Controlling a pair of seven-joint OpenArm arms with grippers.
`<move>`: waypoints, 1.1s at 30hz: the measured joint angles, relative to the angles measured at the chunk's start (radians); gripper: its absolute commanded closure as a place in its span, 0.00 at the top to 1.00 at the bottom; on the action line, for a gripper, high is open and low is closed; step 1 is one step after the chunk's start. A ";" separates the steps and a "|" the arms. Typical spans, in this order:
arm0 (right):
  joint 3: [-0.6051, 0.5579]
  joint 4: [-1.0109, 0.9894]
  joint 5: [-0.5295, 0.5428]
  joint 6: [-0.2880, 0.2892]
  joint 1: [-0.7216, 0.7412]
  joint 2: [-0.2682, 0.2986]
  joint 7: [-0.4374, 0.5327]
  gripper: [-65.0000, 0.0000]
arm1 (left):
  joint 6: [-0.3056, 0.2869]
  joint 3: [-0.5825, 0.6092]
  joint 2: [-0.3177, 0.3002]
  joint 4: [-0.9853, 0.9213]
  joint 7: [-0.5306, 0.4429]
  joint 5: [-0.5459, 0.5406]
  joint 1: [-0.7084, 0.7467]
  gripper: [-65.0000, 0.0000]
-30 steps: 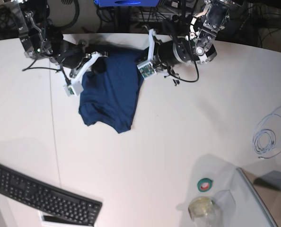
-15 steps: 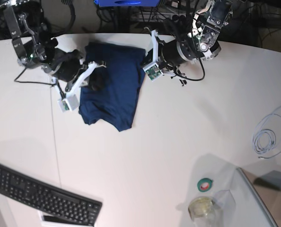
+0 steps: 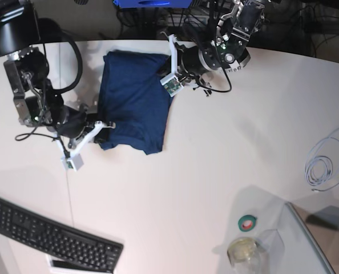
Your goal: Layout the t-shirt on the table in an organized manner, then fold the t-shirt properly
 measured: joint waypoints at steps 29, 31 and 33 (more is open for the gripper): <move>0.468 0.447 -0.005 0.001 -0.545 0.092 -0.050 0.03 | -0.008 -0.433 -0.100 0.243 -0.164 -0.010 0.381 0.00; 0.496 0.491 -0.009 -0.006 -0.651 0.124 -0.052 0.03 | -0.008 -0.462 -0.124 0.243 -0.207 -0.008 0.447 0.00; 0.531 0.561 -0.006 -0.007 -0.775 0.133 -0.050 0.03 | -0.006 -0.484 -0.149 0.241 -0.247 -0.008 0.507 0.00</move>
